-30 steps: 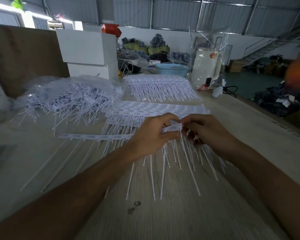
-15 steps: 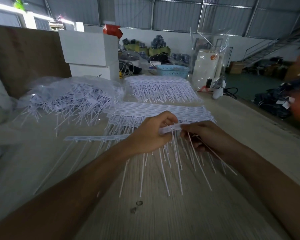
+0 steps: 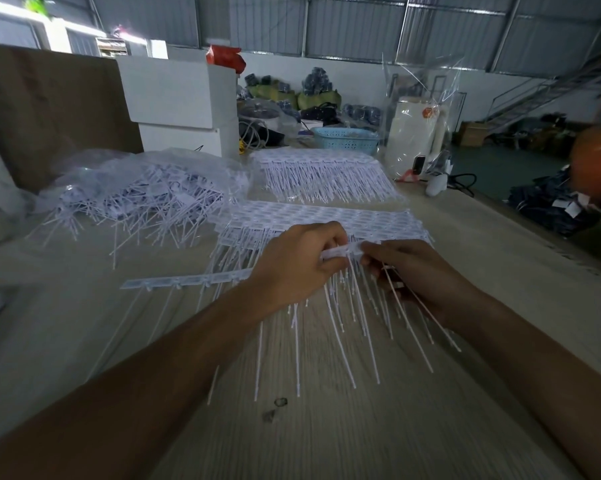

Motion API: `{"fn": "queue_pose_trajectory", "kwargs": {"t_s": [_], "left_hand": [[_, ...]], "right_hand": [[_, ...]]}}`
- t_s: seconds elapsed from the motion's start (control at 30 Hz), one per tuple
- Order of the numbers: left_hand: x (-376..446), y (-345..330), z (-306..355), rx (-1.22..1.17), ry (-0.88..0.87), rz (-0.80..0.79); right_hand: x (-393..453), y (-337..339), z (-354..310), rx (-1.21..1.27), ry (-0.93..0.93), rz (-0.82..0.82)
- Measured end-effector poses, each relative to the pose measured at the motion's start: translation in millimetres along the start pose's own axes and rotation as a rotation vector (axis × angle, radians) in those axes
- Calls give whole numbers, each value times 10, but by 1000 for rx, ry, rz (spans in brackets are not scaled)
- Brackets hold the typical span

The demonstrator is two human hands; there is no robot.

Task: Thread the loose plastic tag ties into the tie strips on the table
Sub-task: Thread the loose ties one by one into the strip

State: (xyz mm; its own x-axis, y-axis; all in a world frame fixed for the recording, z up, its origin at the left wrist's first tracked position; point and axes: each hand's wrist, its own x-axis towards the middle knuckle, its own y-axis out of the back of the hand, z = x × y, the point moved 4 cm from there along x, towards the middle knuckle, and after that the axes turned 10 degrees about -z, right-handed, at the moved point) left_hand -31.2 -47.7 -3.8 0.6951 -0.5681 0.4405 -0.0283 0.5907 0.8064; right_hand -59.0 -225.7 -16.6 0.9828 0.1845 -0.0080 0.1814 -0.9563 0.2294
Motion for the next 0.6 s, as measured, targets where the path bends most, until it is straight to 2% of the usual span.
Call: {"fn": "queue_pose_trajectory", "kwargs": {"t_s": [0.2,0.43,0.6], "left_hand": [[4,-8,10,32,-47,-39],[43,-18,-66,-124,-75,-82],[46,3,-84,-292,-75,-68]], "right_hand": [[-3,-4,-17,-17,45,-6],[-24,-28,-47,-1,109,-43],[-46,-43,-100,-80,169,-56]]}}
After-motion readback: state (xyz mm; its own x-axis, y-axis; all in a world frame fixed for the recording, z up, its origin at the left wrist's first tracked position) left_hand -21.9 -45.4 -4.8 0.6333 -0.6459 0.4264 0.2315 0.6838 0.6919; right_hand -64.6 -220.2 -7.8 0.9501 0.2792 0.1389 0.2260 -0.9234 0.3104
